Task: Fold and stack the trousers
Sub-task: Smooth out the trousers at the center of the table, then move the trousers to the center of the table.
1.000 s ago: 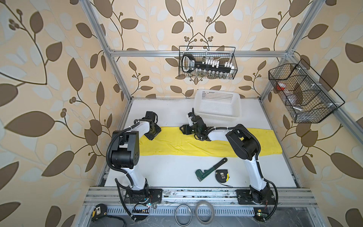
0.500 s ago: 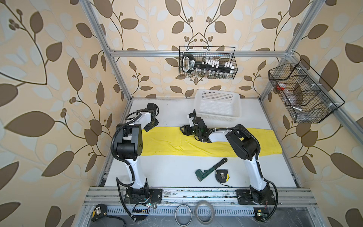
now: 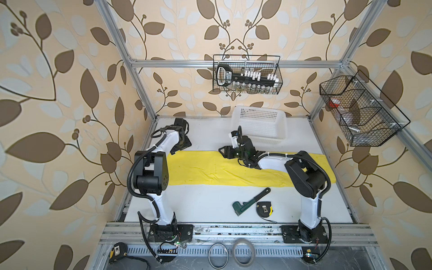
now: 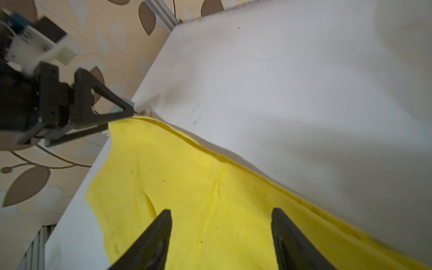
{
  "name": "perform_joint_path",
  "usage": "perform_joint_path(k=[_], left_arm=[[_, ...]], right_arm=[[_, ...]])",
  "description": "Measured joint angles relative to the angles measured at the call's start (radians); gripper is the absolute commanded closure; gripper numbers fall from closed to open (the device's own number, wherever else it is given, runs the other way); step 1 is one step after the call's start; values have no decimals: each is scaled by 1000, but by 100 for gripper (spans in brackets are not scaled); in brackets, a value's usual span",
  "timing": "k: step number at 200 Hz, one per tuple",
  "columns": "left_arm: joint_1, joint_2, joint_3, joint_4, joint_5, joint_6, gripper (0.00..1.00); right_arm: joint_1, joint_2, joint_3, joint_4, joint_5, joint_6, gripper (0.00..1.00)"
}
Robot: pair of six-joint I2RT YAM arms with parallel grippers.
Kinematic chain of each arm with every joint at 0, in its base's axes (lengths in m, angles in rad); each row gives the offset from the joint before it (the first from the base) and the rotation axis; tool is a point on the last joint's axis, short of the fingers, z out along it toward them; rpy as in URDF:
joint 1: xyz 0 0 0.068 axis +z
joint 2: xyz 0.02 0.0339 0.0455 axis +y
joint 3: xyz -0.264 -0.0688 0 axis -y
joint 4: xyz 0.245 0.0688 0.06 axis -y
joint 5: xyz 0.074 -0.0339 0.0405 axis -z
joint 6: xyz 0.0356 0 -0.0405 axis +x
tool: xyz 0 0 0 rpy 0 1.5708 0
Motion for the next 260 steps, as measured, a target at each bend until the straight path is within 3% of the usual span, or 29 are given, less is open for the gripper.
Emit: perform_joint_path(k=[38,81,136,206,260], left_arm=[[-4,-156,-166,-49,50,-9,16],[23,-174,-278,-77,86,12,14],[120,-192,-288,-79,142,55,8],[323,-219,-288,-78,155,111,7],[339,-203,-288,-72,154,127,8]], right_arm=[[-12,-188,-144,-27,-1,5,31],[2,-337,-317,-172,35,-4,30],[-24,-388,-484,-317,113,48,30],[-26,-496,-591,-318,195,151,29],[-39,-574,-652,-328,209,189,29]])
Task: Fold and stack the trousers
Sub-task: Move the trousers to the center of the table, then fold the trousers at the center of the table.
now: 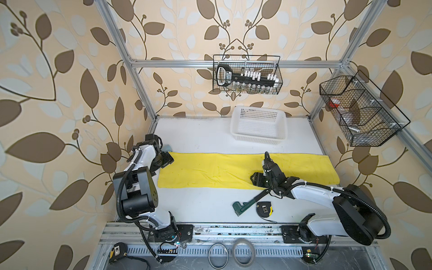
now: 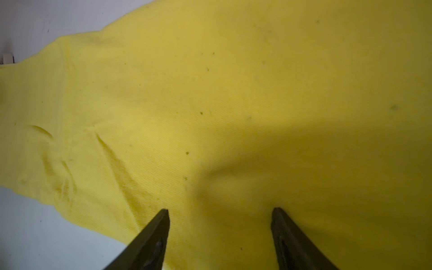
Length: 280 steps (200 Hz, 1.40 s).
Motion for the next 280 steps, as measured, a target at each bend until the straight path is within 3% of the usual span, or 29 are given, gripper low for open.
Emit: perform_joint_path(k=[116,152,164,185,208,223,230,237,280], left_arm=[[0,235,118,10,-107,89,18],[0,279,126,28,-118,129,26],[-1,280,126,31,-116,134,32],[-3,289,127,37,-102,143,54],[-12,298,134,37,-93,156,63],[-19,303,138,38,-91,158,78],[-22,305,141,39,-93,157,94],[-24,308,144,39,-95,152,99],[-24,311,153,31,-103,156,100]], right_arm=[[0,-96,75,-117,-18,-67,27],[-2,-121,80,-124,-25,-80,27],[-5,-132,80,-129,-28,-83,27],[-18,-152,80,-134,-38,-87,27],[-29,-180,80,-139,-48,-90,27],[-31,-201,80,-141,-56,-91,27],[-32,-211,80,-141,-59,-91,27],[-34,-221,80,-142,-62,-93,27],[-52,-260,80,-158,-71,-102,27]])
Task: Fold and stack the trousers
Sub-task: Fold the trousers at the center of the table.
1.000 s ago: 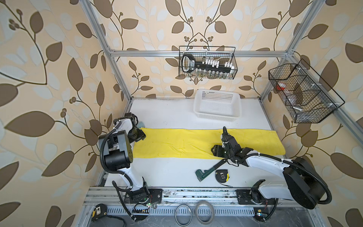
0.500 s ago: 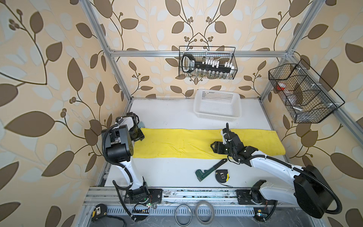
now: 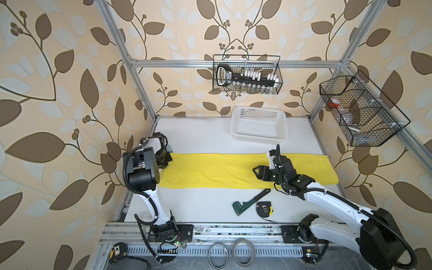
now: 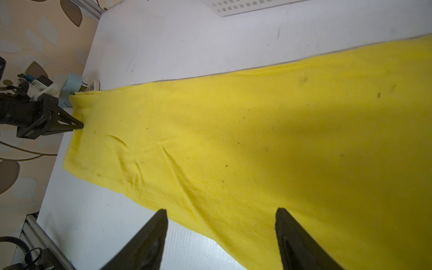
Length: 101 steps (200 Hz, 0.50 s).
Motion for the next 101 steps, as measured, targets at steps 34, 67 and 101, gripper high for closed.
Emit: perform_joint_path(k=[34,67,101], left_arm=[[1,-23,0,-63,-58,-30,100],[2,-117,2,-140,-125,-73,100],[9,-190,62,-219,-183,-98,100]], right_arm=[[-5,-17,0,-14,-11,-9,26],[-10,-19,2,-26,-30,-18,26],[-16,-19,13,-42,-37,-24,25]])
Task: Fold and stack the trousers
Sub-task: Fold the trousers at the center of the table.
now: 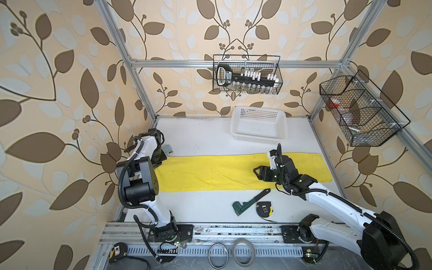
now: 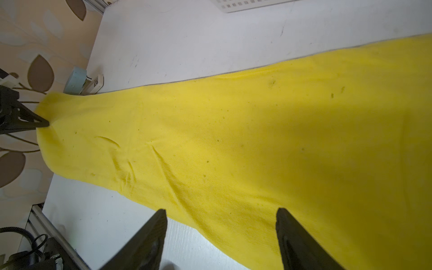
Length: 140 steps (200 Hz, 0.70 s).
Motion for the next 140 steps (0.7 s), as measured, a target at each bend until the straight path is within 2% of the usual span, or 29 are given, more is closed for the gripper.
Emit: perform_joint_path(k=[44,83,103,140], left_arm=[[17,-34,109,-70,-82,-14,100],[46,-40,202,-135,-105,-15,100],[45,-45,251,-169,-77,-15,100],[19,-99,289,-224,83,-22,100]], right_arm=[[-10,10,6,-4,-8,-3,25],[-11,26,12,-3,-15,-6,25],[-16,31,12,-3,-18,-6,25],[-50,32,12,-6,-30,-18,25]])
